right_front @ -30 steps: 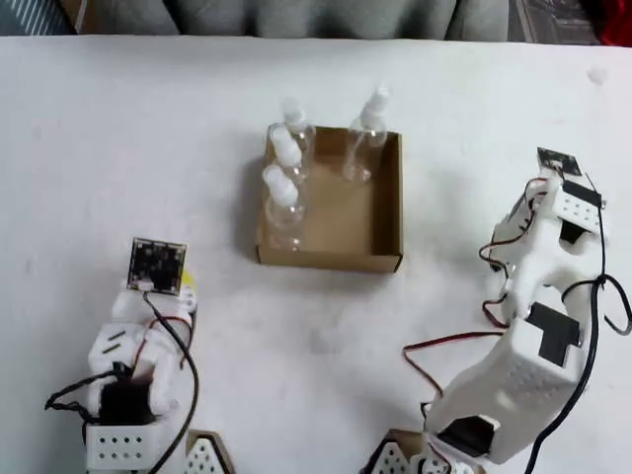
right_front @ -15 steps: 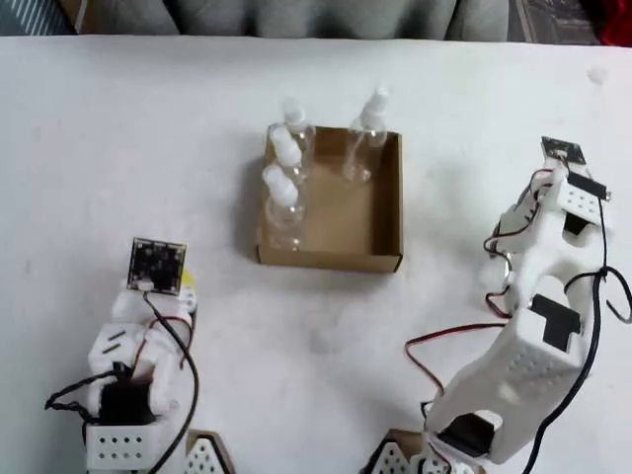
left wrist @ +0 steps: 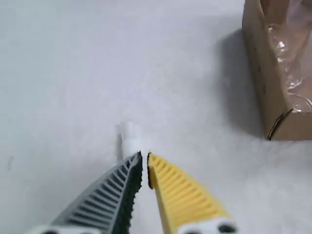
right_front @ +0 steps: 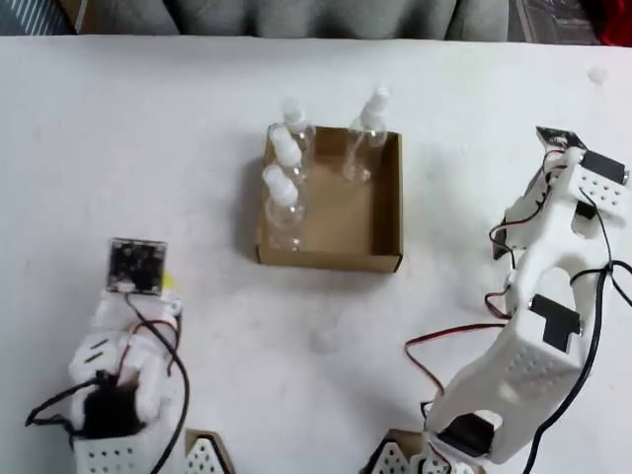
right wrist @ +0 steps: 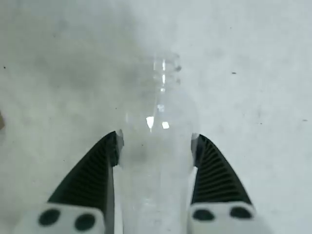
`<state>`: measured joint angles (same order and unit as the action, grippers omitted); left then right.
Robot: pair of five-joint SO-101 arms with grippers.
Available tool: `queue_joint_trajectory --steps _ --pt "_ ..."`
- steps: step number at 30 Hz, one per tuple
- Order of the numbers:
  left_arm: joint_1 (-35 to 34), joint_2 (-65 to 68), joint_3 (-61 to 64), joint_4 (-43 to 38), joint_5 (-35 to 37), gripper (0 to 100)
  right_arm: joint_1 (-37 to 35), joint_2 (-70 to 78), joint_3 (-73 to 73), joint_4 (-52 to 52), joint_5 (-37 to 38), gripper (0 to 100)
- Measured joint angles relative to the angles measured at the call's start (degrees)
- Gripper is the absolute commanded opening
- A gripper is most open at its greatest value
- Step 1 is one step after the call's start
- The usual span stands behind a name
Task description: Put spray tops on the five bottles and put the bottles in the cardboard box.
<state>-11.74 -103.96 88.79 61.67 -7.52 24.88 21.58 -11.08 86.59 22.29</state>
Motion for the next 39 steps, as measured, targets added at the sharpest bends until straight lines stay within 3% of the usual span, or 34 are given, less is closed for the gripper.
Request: queue_joint_trajectory --steps 7,14,18,23,32,39 --pt "-2.99 3.52 -14.51 8.26 0.0 2 0.0 0.26 -0.18 0.0 2.11 1.8" --pt "-3.08 27.34 -29.36 8.53 0.0 2 0.0 0.35 -0.18 0.0 3.34 1.8" --pt "-3.08 42.55 -36.4 8.53 0.0 12 0.26 0.35 -0.18 0.0 3.6 1.8" --pt "-3.16 57.76 -40.26 5.45 0.0 24 0.35 0.35 -0.18 0.0 3.69 1.8" --pt "-6.42 80.26 -44.04 -4.57 0.0 21 0.35 0.35 -0.18 0.0 3.69 1.8" --pt "-7.82 93.98 -50.46 -5.01 0.0 21 0.35 0.35 -0.18 0.0 3.69 1.8"
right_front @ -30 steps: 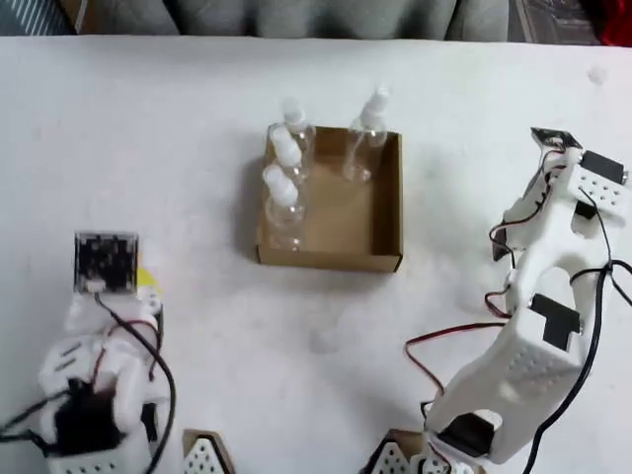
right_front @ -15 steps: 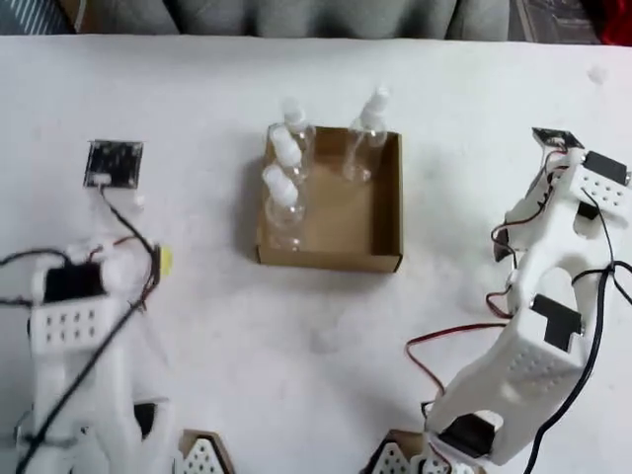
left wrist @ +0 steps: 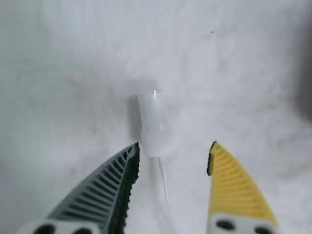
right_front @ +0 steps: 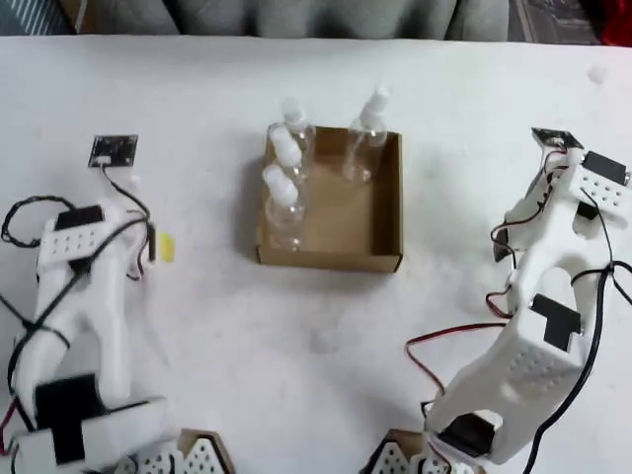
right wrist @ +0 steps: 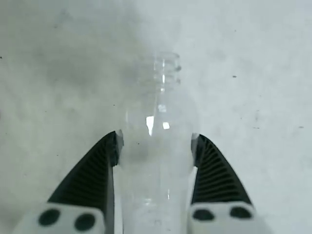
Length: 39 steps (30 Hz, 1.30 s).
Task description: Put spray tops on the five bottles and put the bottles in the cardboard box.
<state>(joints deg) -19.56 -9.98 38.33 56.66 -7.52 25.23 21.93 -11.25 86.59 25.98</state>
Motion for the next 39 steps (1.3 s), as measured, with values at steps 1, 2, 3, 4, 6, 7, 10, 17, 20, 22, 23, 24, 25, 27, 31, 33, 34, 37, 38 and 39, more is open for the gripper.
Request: queue_joint_trajectory --steps 1,2,3,4,6,7,10,17,20,22,23,24,25,27,31,33,34,37,38,39 --pt "0.0 1.93 -0.62 0.0 0.0 21 0.0 0.0 0.0 0.0 0.0 1.8" --pt "0.0 3.69 -1.23 0.0 0.0 21 0.0 0.0 0.0 0.0 0.0 1.8" --pt "0.0 5.45 -1.85 -0.26 0.0 21 0.0 0.0 0.0 0.0 0.0 1.8" --pt "0.0 7.03 -2.46 -0.53 0.0 21 0.0 0.0 0.0 0.0 0.0 1.8" --pt "0.0 10.11 -3.96 -0.62 0.0 21 0.0 0.0 0.0 0.0 0.0 1.8" --pt "0.0 11.34 -4.66 -0.62 0.0 21 0.0 0.0 0.0 0.0 0.0 1.8" --pt "0.0 14.95 -6.86 -0.62 0.0 21 0.0 0.0 0.0 0.0 0.0 1.8" --pt "0.0 20.31 -10.55 -0.62 0.0 20 0.0 0.0 0.0 0.0 0.0 1.8" --pt "0.0 20.4 -10.64 -0.62 0.0 5 0.0 0.0 0.0 0.0 0.0 1.8" --pt "0.18 20.4 -10.64 -0.62 0.0 3 0.0 0.0 0.0 0.0 0.0 1.8" --pt "0.26 20.4 -10.64 -0.62 0.0 5 0.0 0.0 0.0 0.0 0.0 1.8" --pt "0.35 20.4 -10.73 -0.62 0.09 5 0.0 0.0 0.0 0.0 0.0 1.8" --pt "0.35 20.4 -10.73 -0.62 0.09 2 0.0 0.0 0.0 0.0 0.0 1.8" --pt "0.26 20.4 -10.73 -0.62 0.09 2 0.0 0.0 0.0 0.0 0.0 1.8" --pt "-0.18 20.57 -13.89 2.37 0.09 2 0.0 0.0 -0.79 2.11 0.0 1.8" --pt "-0.18 20.57 -16.97 6.15 0.18 2 0.0 -1.14 -1.93 4.22 0.0 1.8" --pt "-0.09 20.57 -18.81 8.35 0.44 2 0.0 -2.2 -2.55 5.27 0.0 1.8" --pt "-0.09 20.57 -25.23 14.59 3.78 2 0.0 -6.42 -3.6 7.47 0.0 1.8" --pt "-0.09 20.57 -27.34 16.62 4.92 2 0.0 -8.0 -3.6 8.26 0.0 1.8" --pt "-0.09 20.57 -29.19 18.37 5.98 2 0.0 -9.85 -3.6 9.05 0.0 1.8"
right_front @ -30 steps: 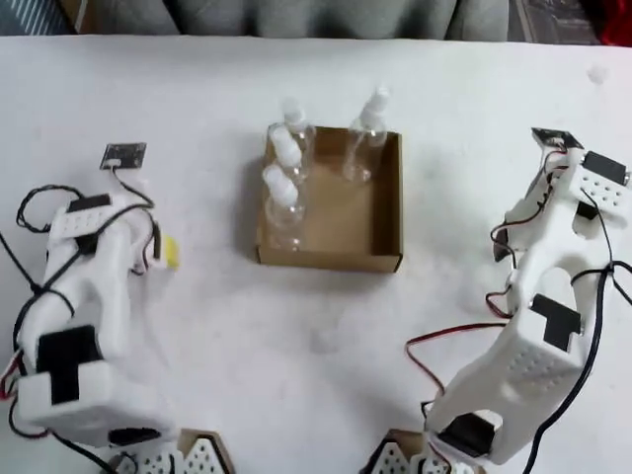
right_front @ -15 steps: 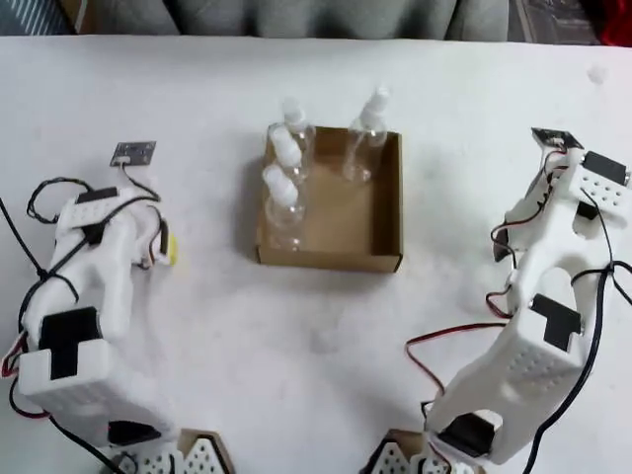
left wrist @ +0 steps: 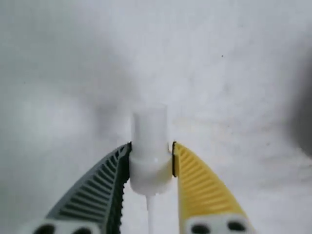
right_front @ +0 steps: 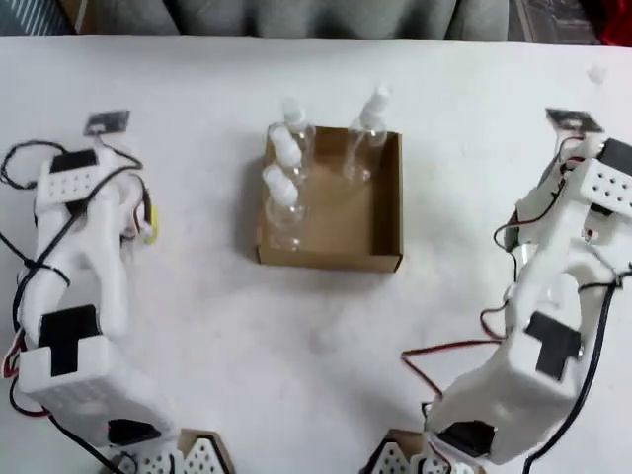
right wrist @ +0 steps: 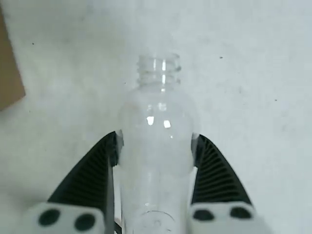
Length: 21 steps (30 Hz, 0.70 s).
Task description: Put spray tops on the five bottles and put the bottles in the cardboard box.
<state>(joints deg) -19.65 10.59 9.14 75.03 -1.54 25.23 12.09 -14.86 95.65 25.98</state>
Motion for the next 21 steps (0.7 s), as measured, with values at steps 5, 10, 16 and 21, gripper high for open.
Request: queue_joint_trajectory --steps 5,10,16,21 --pt "2.37 -6.33 -2.2 6.07 3.08 2 -1.14 -8.97 2.73 1.14 -1.23 1.8" --pt "5.54 -24.0 5.63 6.42 3.78 2 -4.31 -18.99 14.07 -2.02 -2.64 1.8" --pt "6.07 -42.37 15.3 3.43 3.96 2 -11.78 -33.23 22.95 -5.71 -3.25 1.8" --pt "4.48 -52.04 16.44 0.26 8.97 2 -20.22 -45.45 28.04 -9.67 -6.07 1.7"
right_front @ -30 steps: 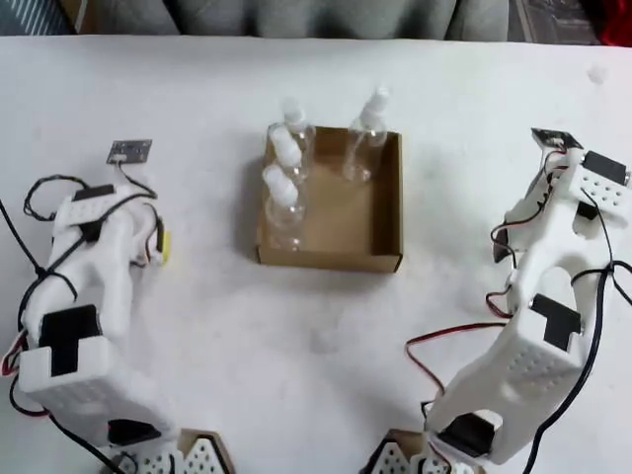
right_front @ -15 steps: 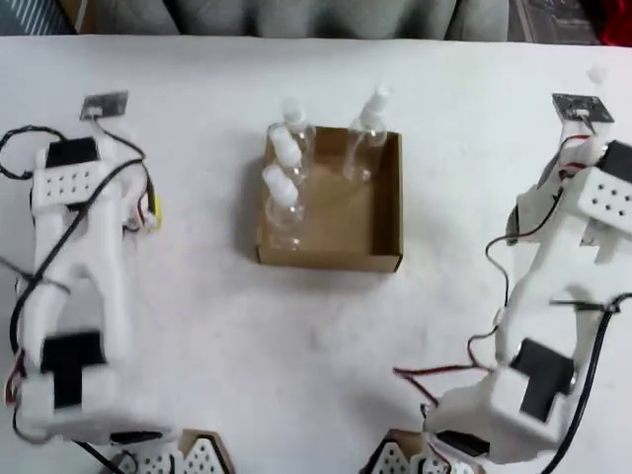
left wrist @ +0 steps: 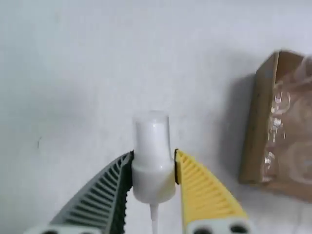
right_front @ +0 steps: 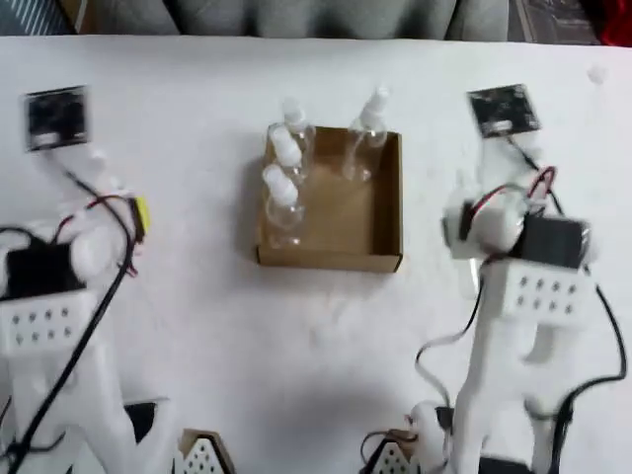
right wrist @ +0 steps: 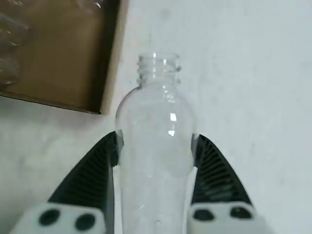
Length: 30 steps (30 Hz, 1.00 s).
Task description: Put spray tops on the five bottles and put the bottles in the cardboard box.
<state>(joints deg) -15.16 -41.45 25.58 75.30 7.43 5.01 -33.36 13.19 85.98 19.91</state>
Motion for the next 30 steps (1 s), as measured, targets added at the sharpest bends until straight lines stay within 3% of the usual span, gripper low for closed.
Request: queue_joint_trajectory --steps 11,19,30 --pt "-5.63 -8.09 0.0 -8.35 13.19 2 -23.38 -17.93 14.51 -16.7 0.53 1.6" --pt "-11.08 -11.43 -3.6 -11.6 27.25 2 -37.8 -30.95 33.67 -38.42 0.53 1.6" --pt "-11.34 -15.74 -11.52 -15.56 29.19 2 -48.18 -41.14 57.76 -66.73 0.44 1.6"
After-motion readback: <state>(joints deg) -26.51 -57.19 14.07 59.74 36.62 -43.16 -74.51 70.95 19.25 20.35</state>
